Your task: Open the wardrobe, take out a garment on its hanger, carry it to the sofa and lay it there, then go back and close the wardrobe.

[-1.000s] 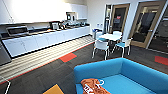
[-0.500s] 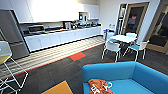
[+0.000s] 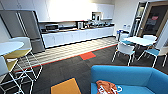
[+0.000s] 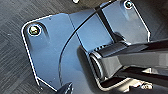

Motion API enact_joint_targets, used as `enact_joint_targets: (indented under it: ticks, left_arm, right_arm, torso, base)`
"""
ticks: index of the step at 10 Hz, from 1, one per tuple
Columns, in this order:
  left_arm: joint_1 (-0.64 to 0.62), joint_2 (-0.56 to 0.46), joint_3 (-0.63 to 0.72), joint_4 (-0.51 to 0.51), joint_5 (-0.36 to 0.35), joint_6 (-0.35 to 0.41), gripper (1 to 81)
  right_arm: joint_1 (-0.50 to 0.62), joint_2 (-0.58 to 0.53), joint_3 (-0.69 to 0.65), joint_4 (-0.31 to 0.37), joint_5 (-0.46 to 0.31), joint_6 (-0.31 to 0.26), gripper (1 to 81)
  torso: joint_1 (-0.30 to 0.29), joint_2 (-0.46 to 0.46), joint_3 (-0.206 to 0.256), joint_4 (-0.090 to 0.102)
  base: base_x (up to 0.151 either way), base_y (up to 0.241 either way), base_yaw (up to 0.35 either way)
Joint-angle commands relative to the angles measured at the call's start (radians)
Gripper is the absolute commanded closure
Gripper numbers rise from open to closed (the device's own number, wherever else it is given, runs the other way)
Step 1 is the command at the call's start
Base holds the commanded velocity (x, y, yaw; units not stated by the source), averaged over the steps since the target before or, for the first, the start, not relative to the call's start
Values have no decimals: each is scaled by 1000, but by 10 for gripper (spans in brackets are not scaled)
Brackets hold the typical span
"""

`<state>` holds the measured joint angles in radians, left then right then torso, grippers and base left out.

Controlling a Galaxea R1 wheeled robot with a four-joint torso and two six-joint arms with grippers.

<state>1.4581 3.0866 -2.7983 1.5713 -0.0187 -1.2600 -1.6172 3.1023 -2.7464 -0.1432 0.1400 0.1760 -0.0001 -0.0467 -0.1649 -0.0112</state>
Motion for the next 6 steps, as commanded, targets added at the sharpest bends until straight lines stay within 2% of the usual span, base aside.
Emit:
enact_joint_targets:
  ticks: [1, 6]
  left_arm:
    - [-34, 5, -3, 9, 45, 4, 10]
    - [-32, 6, -3, 10, 45, 11, 10]
  right_arm:
    - [19, 12, 8, -13, -54, -6, 10]
    - [22, 12, 8, -13, -56, -6, 10]
  torso:
    - [0, 0, 0, 0]
    - [0, 0, 0, 0]
  base:
    - [0, 0, 328]
    - [0, 0, 328]
